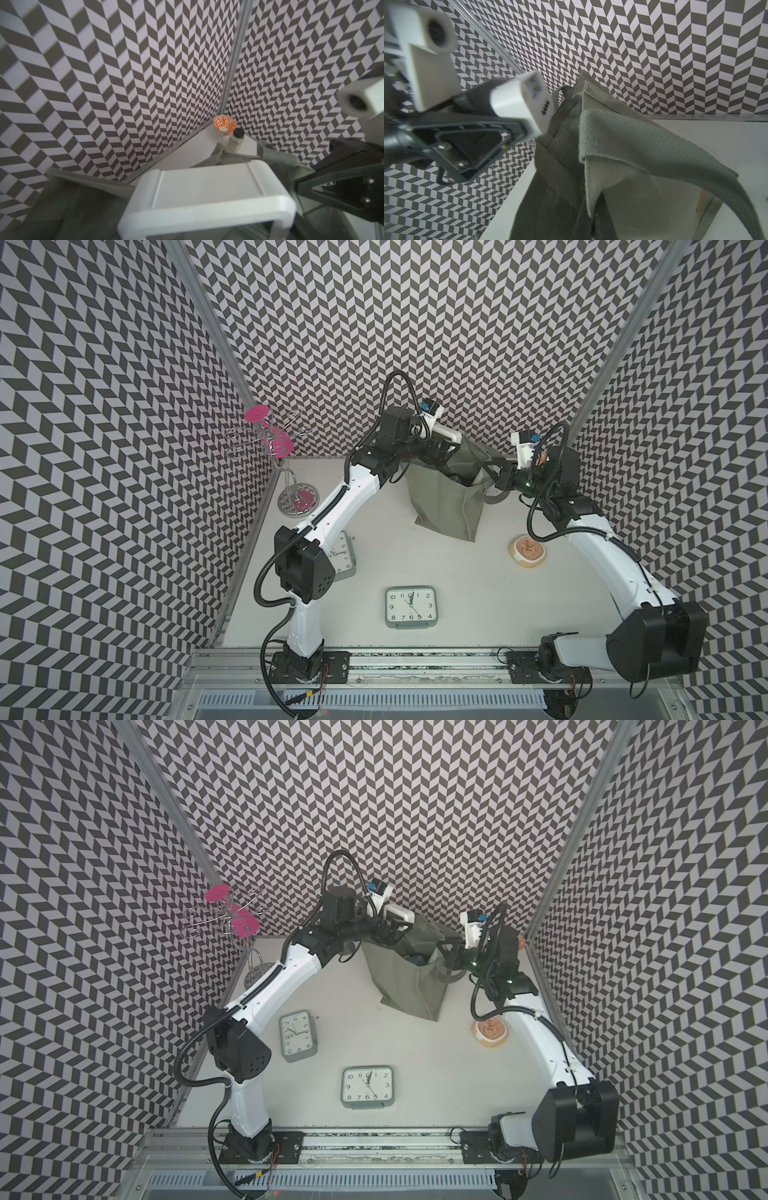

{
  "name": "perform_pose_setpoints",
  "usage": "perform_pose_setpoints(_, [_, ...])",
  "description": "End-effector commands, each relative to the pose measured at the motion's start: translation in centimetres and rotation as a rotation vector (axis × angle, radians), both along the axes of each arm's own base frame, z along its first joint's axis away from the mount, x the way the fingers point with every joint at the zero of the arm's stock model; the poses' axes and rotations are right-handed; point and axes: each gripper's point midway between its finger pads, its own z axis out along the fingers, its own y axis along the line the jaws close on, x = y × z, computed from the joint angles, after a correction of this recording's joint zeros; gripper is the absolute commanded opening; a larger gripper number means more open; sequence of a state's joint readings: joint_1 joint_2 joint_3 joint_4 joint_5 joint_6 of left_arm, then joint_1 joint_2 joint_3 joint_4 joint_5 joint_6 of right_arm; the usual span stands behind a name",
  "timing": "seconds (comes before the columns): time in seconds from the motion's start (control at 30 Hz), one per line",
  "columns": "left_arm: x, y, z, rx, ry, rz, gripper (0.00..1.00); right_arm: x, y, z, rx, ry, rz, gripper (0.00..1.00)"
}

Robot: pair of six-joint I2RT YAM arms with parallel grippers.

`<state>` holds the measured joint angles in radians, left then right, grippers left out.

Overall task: Put the alarm clock into the canvas bag
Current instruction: Place the alarm at the canvas bag.

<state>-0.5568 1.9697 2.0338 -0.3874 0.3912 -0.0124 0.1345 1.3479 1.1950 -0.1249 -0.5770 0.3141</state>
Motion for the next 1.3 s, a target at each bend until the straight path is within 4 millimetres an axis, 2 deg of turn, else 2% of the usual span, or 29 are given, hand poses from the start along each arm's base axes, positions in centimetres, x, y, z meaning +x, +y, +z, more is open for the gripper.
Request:
perform_pose_setpoints(0.0, [-1.0,-1.5,-0.6,0.047,-0.028,-0.121,0.69,-1.3,1.0,8.4,0.037,-0.294,0.053,0.00])
perform_pose_setpoints(0.23, [-1.3,-3.0,-4.8,0.123,0.017,-0.233,0.69,-1.2,1.2,8.1,0.035,-0.288,0.057,0.00])
perform_pose_setpoints(0.43, [-0.8,-4.6,-8.8,0.167,0.090,-0.307,0.69,-1.5,1.8,8.7,0.034,-0.305,0.063,0.00])
perform_pose_setpoints(0.63, [-0.4,-4.6,-12.4,0.233,0.149,-0.305,0.73,-1.1,2.5,9.0,0.018,-0.313,0.054,0.00])
perform_pose_setpoints(0.73, [-0.3,-4.5,-13.5,0.247,0.168,-0.299,0.76,-0.6,2.6,8.8,0.011,-0.299,0.037,0.00])
perform_pose_setpoints(0.83, [-0.1,-4.6,-13.4,0.239,0.168,-0.295,0.83,-0.3,2.6,8.6,0.011,-0.287,0.020,0.00])
perform_pose_setpoints(0.97, [0.3,-4.3,-11.4,0.163,0.163,-0.271,0.99,0.2,2.4,8.3,0.005,-0.269,-0.002,0.00])
perform_pose_setpoints(1.27, [-0.9,-3.5,-5.7,0.060,0.056,-0.278,0.99,0.4,2.1,8.1,-0.010,-0.261,-0.022,0.00])
